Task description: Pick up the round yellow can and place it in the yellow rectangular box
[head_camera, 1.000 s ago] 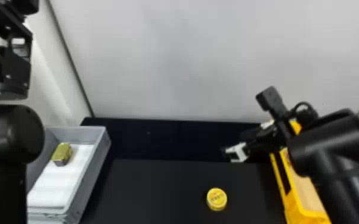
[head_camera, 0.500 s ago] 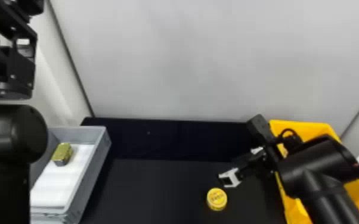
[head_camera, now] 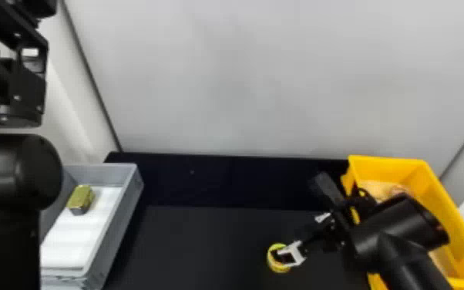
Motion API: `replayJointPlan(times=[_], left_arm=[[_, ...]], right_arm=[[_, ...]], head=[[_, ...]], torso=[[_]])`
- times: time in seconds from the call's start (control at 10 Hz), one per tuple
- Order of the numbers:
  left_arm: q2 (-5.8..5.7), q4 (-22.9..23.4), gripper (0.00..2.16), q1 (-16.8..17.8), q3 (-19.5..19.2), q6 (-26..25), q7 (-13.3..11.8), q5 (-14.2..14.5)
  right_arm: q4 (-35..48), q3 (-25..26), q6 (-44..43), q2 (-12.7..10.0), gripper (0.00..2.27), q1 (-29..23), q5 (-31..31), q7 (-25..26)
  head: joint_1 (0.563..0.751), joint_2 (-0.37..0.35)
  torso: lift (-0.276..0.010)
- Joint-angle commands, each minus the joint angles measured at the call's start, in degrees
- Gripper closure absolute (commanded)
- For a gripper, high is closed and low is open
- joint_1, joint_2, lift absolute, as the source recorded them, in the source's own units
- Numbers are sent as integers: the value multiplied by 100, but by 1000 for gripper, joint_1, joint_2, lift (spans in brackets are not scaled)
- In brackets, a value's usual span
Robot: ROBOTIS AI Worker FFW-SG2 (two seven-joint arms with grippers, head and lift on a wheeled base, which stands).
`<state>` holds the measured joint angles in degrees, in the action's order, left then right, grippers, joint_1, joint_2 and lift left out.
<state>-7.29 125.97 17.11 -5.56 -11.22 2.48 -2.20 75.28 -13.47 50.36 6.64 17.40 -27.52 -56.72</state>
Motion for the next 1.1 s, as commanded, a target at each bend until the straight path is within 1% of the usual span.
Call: replayJointPlan(times=[0.0,0.1,0.6,1.0], left_arm=[[8,-11,140,21,11,23,-2,0],[8,-20,140,21,20,23,-2,0],[17,-20,140,30,38,41,7,0],[17,-20,140,30,38,41,-2,0]], right_arm=[[-506,-16,-411,-40,119,88,26,44],[-673,-33,-517,-66,119,150,26,71],[-901,-113,-710,-110,125,176,43,71],[-1024,-130,-904,-92,128,255,43,44]], head=[[663,54],[663,54],[663,54],[663,54]], torso=[[10],[10],[10],[10]])
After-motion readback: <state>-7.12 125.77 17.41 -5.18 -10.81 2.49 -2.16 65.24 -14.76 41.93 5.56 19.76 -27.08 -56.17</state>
